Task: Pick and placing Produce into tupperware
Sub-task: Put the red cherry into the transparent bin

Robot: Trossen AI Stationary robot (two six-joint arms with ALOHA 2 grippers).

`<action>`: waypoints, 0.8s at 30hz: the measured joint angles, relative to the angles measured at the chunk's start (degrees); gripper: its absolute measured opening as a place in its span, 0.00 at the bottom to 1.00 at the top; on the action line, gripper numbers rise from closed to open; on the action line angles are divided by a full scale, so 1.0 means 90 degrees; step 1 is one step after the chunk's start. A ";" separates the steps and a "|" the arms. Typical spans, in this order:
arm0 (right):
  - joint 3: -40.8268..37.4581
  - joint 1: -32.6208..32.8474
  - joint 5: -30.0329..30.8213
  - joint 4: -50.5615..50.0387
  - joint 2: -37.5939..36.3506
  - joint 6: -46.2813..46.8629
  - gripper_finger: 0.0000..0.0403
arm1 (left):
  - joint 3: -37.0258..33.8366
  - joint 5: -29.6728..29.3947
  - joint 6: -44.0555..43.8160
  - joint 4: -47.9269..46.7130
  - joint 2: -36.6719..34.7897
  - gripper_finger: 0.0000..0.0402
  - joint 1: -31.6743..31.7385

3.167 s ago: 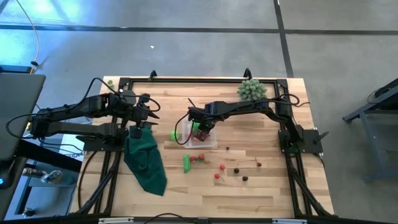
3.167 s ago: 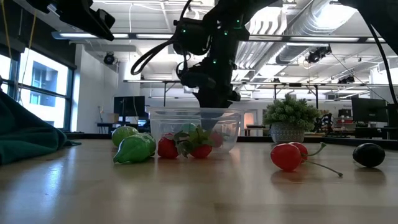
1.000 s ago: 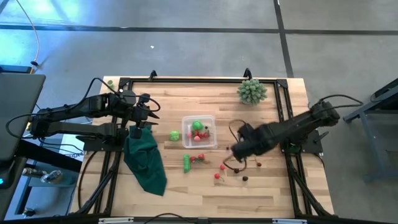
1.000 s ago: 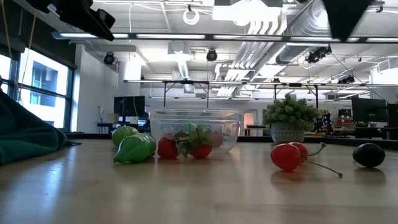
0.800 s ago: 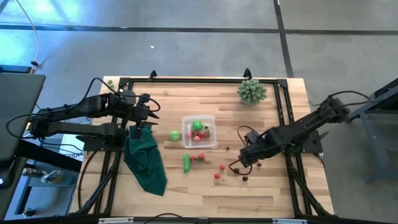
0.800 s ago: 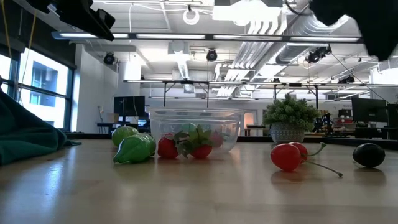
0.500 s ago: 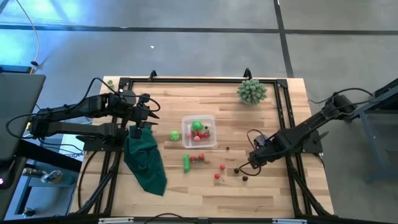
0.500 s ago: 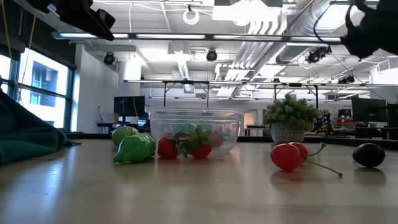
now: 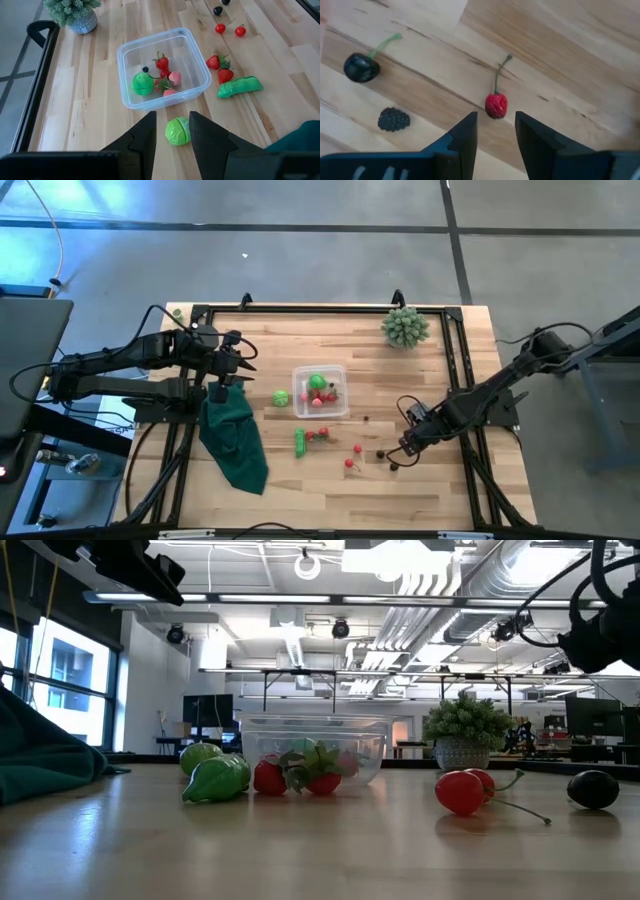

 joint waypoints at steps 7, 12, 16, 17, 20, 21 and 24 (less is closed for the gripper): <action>-0.0229 0.0000 -0.0069 0.0318 0.0002 -0.0001 0.31 | 0.0002 0.0000 0.0002 0.0000 0.0001 0.26 0.0000; -0.0296 0.0000 -0.0165 0.0334 0.0005 -0.0023 0.38 | 0.0001 0.0000 0.0001 0.0000 0.0002 0.26 0.0000; -0.0296 0.0000 -0.0130 0.0358 0.0005 -0.0171 0.43 | 0.0002 0.0000 0.0002 0.0000 0.0002 0.26 0.0000; -0.0296 0.0000 -0.0133 0.0371 0.0005 -0.0171 0.44 | 0.0000 0.0000 0.0002 0.0000 0.0000 0.26 0.0000; -0.0296 0.0000 -0.0131 0.0399 0.0047 -0.0171 0.44 | 0.0002 0.0000 0.0000 0.0000 0.0002 0.26 0.0000; -0.0296 0.0000 -0.0129 0.0401 0.0090 -0.0173 0.44 | 0.0001 0.0000 0.0001 0.0000 0.0001 0.26 0.0000; -0.0296 -0.0001 -0.0116 0.0547 0.0273 -0.0269 0.44 | 0.0002 0.0000 0.0002 0.0000 0.0002 0.26 0.0000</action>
